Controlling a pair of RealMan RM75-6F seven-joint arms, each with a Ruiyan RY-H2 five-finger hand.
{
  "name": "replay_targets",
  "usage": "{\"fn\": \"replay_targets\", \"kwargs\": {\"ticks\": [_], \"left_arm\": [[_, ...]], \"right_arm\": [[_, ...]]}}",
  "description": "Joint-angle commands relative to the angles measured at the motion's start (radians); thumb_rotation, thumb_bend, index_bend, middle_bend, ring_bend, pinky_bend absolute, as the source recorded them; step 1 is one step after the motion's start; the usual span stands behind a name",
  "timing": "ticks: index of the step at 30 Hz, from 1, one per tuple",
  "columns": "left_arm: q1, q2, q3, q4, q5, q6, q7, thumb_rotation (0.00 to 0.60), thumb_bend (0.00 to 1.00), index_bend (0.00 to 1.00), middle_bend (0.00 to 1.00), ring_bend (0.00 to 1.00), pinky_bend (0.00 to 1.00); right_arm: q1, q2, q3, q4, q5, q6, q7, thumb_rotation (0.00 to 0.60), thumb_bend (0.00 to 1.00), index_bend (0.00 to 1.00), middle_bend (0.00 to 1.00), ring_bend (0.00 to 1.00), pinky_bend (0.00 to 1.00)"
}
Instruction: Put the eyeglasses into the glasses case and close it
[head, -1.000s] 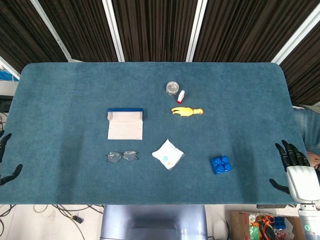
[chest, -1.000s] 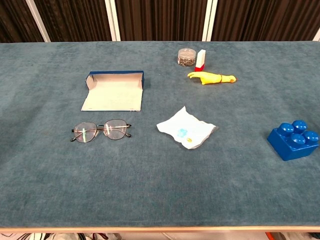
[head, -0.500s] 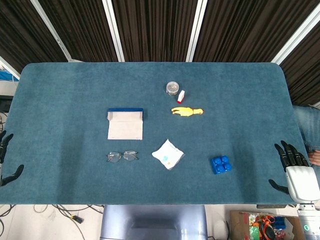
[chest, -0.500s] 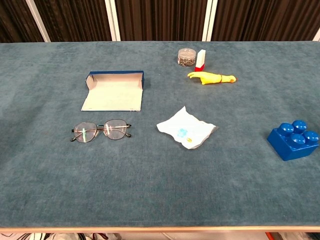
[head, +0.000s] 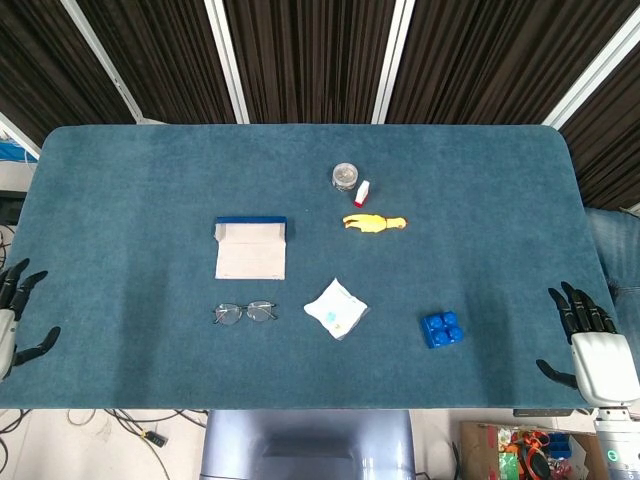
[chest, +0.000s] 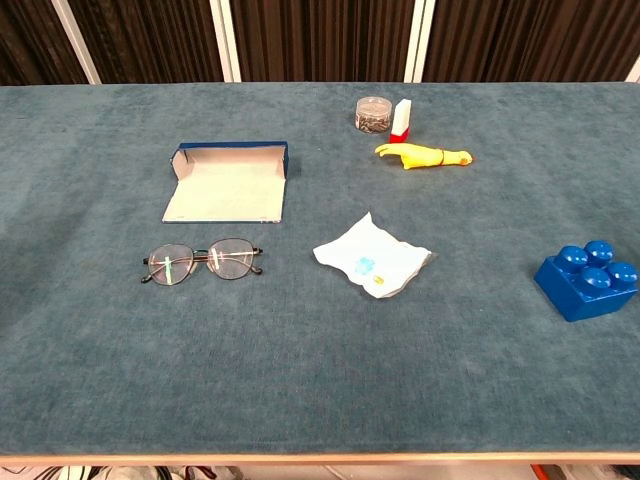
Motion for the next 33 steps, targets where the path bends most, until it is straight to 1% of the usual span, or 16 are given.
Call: {"fn": "replay_targets", "kwargs": {"ticks": [1,3,5,7,8,9,13,16,19,23,24,28,33], "left_arm": [[-0.104,0.064,-0.056,-0.097,-0.078,-0.151,0.018,0.600,0.25,0.17,0.01,0.00,0.00],[-0.161,0.077,-0.085,-0.135,-0.128,-0.224,0.088,0.600,0.26,0.19,0.01,0.00,0.00],[-0.194,0.078,-0.100,-0.156,-0.161,-0.270,0.115,0.600,0.26,0.20,0.01,0.00,0.00],[-0.265,0.060,-0.133,-0.180,-0.253,-0.359,0.179,0.600,0.26,0.22,0.01,0.00,0.00],[-0.281,0.053,-0.140,-0.181,-0.276,-0.376,0.196,0.600,0.26,0.23,0.01,0.00,0.00],[-0.322,0.027,-0.157,-0.178,-0.348,-0.412,0.249,0.600,0.26,0.23,0.01,0.00,0.00],[-0.409,-0.051,-0.177,-0.161,-0.511,-0.466,0.359,0.600,0.26,0.25,0.01,0.00,0.00],[-0.462,-0.121,-0.185,-0.137,-0.620,-0.470,0.420,0.600,0.26,0.28,0.02,0.00,0.00],[-0.512,-0.191,-0.181,-0.112,-0.708,-0.469,0.483,0.600,0.26,0.31,0.03,0.00,0.00],[-0.569,-0.268,-0.177,-0.075,-0.815,-0.481,0.534,0.600,0.26,0.34,0.04,0.00,0.00],[-0.577,-0.281,-0.176,-0.065,-0.827,-0.479,0.543,0.600,0.26,0.35,0.04,0.00,0.00],[-0.636,-0.381,-0.170,-0.007,-0.901,-0.457,0.600,0.600,0.26,0.36,0.04,0.00,0.00],[-0.672,-0.447,-0.154,0.009,-0.909,-0.422,0.644,0.600,0.26,0.40,0.06,0.00,0.00]], "right_arm": [[0.003,0.003,-0.006,-0.001,-0.007,-0.007,0.001,0.600,0.00,0.00,0.00,0.08,0.19],[0.003,0.003,-0.007,0.000,-0.011,-0.005,-0.001,0.600,0.00,0.00,0.00,0.08,0.19],[0.003,0.003,-0.006,0.000,-0.011,-0.004,0.000,0.600,0.00,0.00,0.00,0.08,0.19],[0.002,0.003,-0.006,-0.002,-0.007,-0.005,0.003,0.600,0.00,0.00,0.00,0.08,0.19],[0.001,0.003,-0.006,-0.003,-0.007,-0.005,0.004,0.600,0.00,0.01,0.00,0.08,0.19],[0.001,0.003,-0.006,-0.004,-0.007,-0.004,0.006,0.600,0.00,0.01,0.00,0.08,0.19],[0.002,0.005,-0.008,-0.003,-0.010,-0.006,0.005,0.600,0.00,0.01,0.00,0.08,0.19],[0.002,0.006,-0.008,-0.005,-0.007,-0.011,0.009,0.600,0.00,0.01,0.00,0.08,0.19],[0.003,0.008,-0.008,-0.007,-0.005,-0.014,0.016,0.600,0.00,0.01,0.00,0.08,0.19],[0.003,0.010,-0.009,-0.007,-0.005,-0.015,0.020,0.600,0.00,0.01,0.00,0.08,0.19],[0.003,0.010,-0.009,-0.006,-0.005,-0.015,0.021,0.600,0.00,0.01,0.00,0.08,0.19],[0.003,0.012,-0.008,-0.007,-0.004,-0.016,0.030,0.600,0.00,0.01,0.00,0.08,0.19],[0.003,0.016,-0.005,-0.008,0.002,-0.017,0.042,0.600,0.00,0.01,0.00,0.08,0.19]]}}
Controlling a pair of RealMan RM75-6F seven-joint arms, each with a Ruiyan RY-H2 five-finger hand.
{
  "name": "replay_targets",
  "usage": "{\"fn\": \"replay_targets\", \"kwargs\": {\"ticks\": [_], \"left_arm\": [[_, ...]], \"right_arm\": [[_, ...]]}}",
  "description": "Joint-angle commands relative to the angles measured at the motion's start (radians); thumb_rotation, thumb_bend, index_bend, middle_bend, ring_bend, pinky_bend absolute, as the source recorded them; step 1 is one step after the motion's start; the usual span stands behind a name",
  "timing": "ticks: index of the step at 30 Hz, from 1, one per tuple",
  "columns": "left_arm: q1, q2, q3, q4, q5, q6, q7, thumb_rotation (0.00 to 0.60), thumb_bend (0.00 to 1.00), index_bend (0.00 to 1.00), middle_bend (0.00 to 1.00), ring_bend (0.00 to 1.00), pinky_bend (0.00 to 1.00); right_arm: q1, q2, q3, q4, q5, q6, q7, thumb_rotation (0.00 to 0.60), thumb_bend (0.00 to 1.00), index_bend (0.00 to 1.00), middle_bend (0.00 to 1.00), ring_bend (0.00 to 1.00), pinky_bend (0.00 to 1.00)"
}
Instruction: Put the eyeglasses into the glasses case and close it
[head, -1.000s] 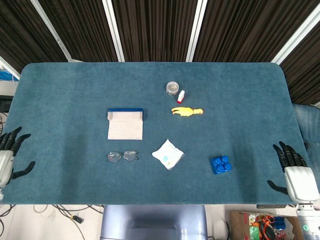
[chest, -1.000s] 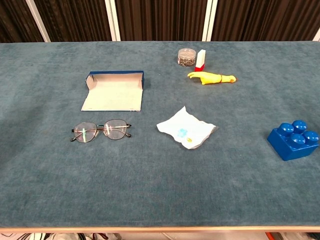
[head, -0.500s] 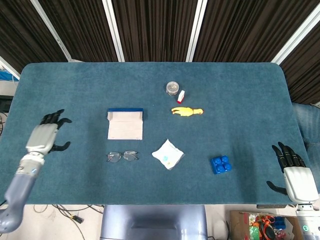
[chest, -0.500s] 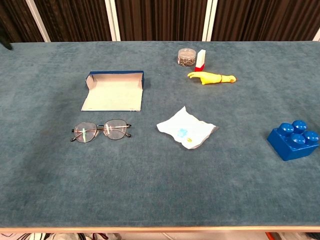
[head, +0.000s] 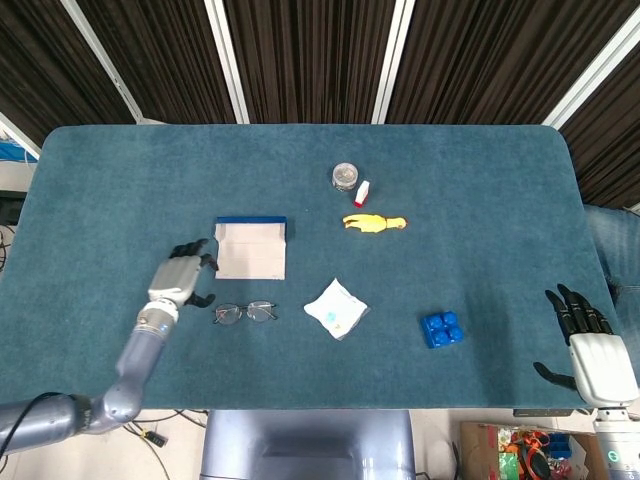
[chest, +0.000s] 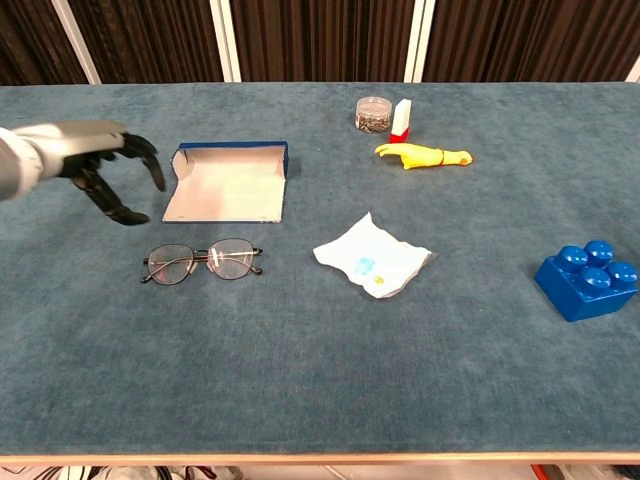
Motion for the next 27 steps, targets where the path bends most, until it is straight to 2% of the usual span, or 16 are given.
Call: {"fn": "replay_targets", "kwargs": {"ticks": [1,9,21,27], "left_arm": [[-0.029,-0.047,0.014,0.017,-0.010,0.031,0.033,0.600,0.26,0.41,0.06,0.00,0.00],[-0.053,-0.107,0.029,0.009,0.001,0.086,0.065,0.600,0.26,0.45,0.07,0.00,0.00],[-0.049,-0.112,0.056,-0.064,0.024,0.142,0.083,0.600,0.26,0.47,0.07,0.00,0.00],[-0.045,-0.128,0.071,-0.054,0.032,0.164,0.092,0.600,0.27,0.49,0.07,0.00,0.00]], "right_arm": [[0.000,0.002,0.002,-0.001,0.003,0.000,0.005,0.600,0.00,0.01,0.00,0.08,0.19],[0.000,0.005,0.004,-0.002,0.006,-0.002,0.015,0.600,0.00,0.01,0.00,0.08,0.19],[0.001,0.007,0.008,-0.005,0.017,-0.006,0.018,0.600,0.00,0.01,0.00,0.08,0.19],[0.001,0.008,0.009,-0.008,0.022,-0.009,0.022,0.600,0.00,0.01,0.00,0.08,0.19]]}}
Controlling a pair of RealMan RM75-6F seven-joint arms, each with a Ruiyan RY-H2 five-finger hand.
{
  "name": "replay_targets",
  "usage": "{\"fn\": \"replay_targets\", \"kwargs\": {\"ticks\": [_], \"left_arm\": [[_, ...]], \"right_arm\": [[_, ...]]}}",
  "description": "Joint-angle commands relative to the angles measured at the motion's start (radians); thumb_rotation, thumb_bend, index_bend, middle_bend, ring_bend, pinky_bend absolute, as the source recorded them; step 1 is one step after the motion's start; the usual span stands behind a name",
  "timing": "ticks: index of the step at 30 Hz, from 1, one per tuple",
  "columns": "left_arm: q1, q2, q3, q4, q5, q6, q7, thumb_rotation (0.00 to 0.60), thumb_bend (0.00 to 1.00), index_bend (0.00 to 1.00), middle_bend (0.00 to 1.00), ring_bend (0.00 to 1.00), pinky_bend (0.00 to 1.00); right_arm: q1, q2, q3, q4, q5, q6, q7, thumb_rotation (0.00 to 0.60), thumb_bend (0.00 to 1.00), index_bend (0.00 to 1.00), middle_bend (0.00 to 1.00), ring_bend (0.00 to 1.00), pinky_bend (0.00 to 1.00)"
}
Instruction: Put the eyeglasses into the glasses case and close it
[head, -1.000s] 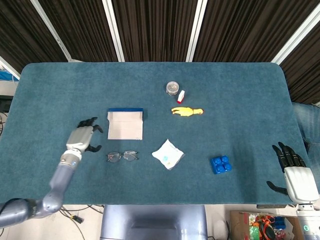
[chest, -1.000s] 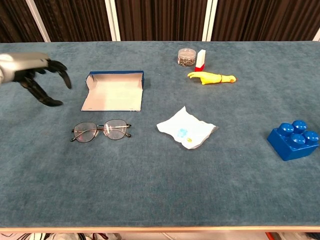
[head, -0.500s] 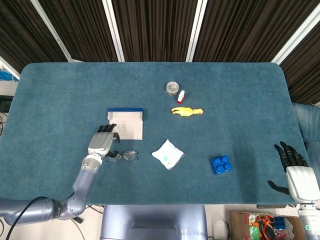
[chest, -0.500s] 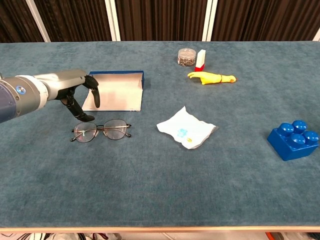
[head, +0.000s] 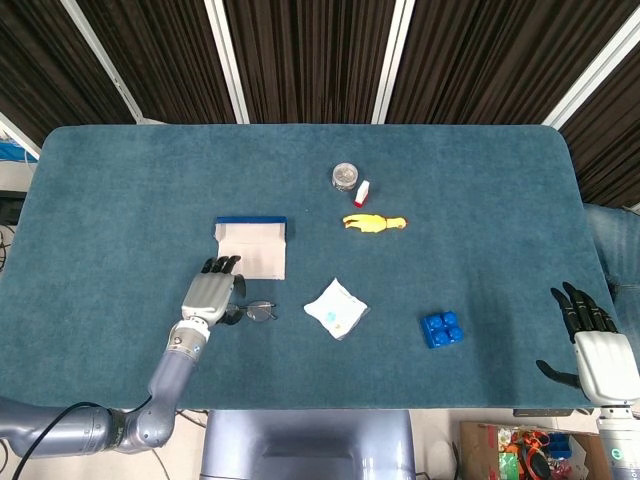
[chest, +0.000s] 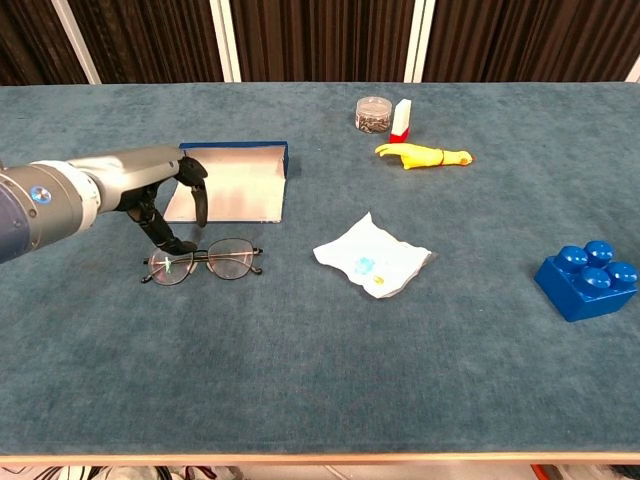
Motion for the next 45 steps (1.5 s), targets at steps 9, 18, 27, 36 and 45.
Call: {"fn": "replay_targets", "kwargs": {"ticks": [9,18,27,36,45], "left_arm": [[0.005,-0.026,0.013,0.043,0.019,-0.012,-0.018,0.600,0.30,0.51,0.07,0.00,0.00],[0.002,-0.054,0.013,0.083,0.023,-0.014,-0.015,0.600,0.30,0.54,0.07,0.00,0.00],[0.006,-0.066,0.013,0.101,0.028,-0.012,-0.017,0.600,0.33,0.55,0.08,0.00,0.00],[0.001,-0.079,0.013,0.122,0.027,-0.019,-0.004,0.600,0.33,0.55,0.08,0.00,0.00],[0.002,-0.089,0.016,0.134,0.025,-0.020,0.007,0.600,0.34,0.56,0.08,0.00,0.00]], "right_arm": [[0.000,0.004,0.000,-0.008,0.005,-0.006,0.022,0.600,0.02,0.01,0.00,0.08,0.19],[0.001,0.010,-0.002,-0.006,0.004,-0.012,0.031,0.600,0.02,0.01,0.00,0.08,0.19],[0.002,0.010,-0.001,-0.007,0.006,-0.013,0.032,0.600,0.02,0.01,0.00,0.08,0.19],[0.002,0.011,0.000,-0.008,0.009,-0.013,0.033,0.600,0.02,0.01,0.00,0.08,0.19],[0.002,0.011,0.000,-0.009,0.008,-0.014,0.036,0.600,0.02,0.01,0.00,0.08,0.19]]}}
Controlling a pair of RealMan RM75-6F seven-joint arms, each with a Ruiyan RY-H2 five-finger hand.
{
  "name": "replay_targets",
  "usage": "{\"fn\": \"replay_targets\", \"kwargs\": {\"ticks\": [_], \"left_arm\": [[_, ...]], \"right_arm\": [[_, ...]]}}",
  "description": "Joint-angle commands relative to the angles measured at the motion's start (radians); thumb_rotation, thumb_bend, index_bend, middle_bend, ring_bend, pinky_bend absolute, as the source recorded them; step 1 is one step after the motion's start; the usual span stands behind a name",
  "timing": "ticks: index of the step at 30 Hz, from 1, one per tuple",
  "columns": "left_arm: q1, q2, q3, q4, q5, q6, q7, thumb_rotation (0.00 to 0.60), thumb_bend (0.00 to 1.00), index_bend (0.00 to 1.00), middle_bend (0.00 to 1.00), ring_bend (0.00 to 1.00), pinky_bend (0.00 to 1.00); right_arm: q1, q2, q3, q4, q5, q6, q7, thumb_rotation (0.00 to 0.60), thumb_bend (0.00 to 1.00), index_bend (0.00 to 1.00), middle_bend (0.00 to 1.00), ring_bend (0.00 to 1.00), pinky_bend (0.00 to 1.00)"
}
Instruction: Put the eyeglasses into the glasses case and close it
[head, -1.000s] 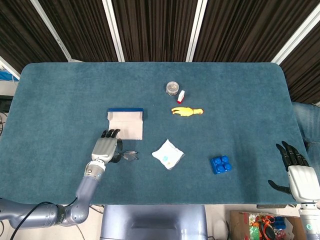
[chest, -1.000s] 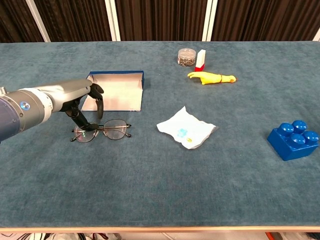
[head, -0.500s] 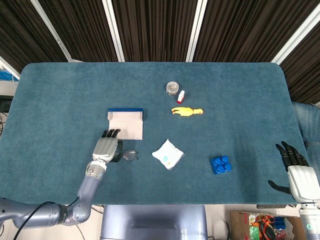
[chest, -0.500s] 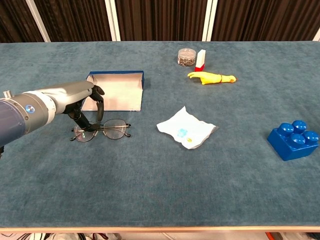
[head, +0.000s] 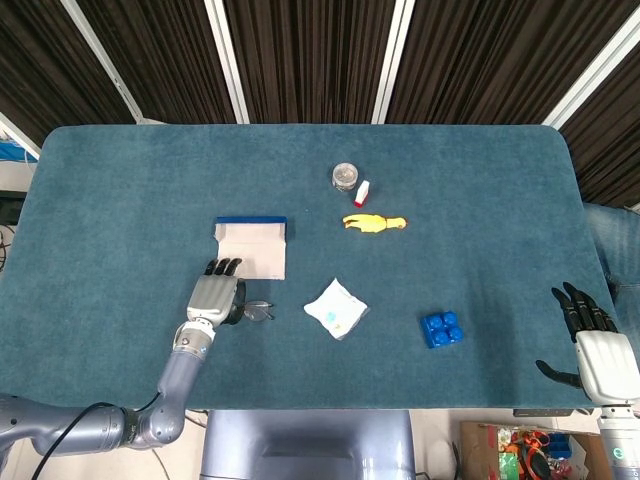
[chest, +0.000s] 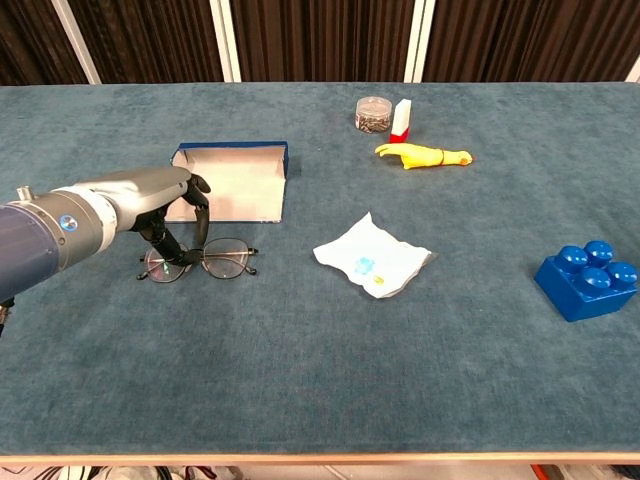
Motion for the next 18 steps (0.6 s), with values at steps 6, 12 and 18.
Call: {"fn": "replay_targets", "kwargs": {"ticks": [6,12,18], "left_arm": [[0.001,-0.004,0.003,0.004,0.000,0.002,0.012,0.600,0.35,0.57,0.08,0.00,0.00],[0.002,-0.002,0.003,0.000,0.000,0.002,0.017,0.600,0.35,0.57,0.08,0.00,0.00],[0.004,-0.001,0.004,0.002,-0.007,0.006,0.028,0.600,0.37,0.57,0.08,0.00,0.00]], "right_arm": [[0.000,0.000,0.001,0.000,0.001,0.001,0.001,0.600,0.02,0.01,0.00,0.08,0.19],[0.000,0.000,0.001,-0.001,0.002,0.000,0.003,0.600,0.02,0.01,0.00,0.08,0.19],[0.000,0.000,0.002,-0.002,0.004,0.000,0.003,0.600,0.02,0.01,0.00,0.08,0.19]]}}
